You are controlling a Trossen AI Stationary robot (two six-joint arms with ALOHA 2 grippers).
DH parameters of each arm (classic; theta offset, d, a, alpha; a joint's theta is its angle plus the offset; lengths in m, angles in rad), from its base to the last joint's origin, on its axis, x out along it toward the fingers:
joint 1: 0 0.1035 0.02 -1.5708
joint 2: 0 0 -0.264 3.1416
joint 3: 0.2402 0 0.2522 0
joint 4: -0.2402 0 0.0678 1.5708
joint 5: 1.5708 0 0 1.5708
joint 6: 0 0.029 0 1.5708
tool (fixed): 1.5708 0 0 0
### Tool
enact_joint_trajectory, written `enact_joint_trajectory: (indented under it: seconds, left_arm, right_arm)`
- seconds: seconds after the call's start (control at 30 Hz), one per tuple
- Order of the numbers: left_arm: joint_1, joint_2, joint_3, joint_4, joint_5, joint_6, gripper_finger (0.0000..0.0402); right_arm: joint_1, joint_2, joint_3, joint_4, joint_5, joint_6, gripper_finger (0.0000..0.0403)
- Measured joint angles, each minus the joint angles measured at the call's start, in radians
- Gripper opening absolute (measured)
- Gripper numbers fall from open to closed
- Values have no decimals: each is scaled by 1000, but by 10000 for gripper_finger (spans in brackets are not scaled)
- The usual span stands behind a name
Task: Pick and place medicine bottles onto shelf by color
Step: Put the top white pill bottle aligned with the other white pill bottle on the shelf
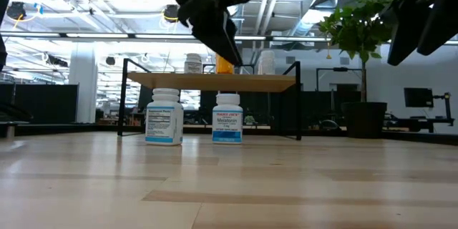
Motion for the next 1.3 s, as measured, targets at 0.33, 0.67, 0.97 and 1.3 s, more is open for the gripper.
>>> enact_joint_trajectory:
  seconds: [0.33,0.67,0.97,1.3]
  left_arm:
    - [16,0,-42,25,35,-39,254]
    - [21,102,-40,64,16,-21,254]
    - [29,132,-36,3,23,-6,254]
    - [30,161,-37,26,-19,-45,253]
  right_arm:
    - [6,0,0,0,1,16,306]
    - [6,0,0,11,4,19,306]
    - [6,0,0,13,3,18,306]
    - [6,0,0,31,3,17,306]
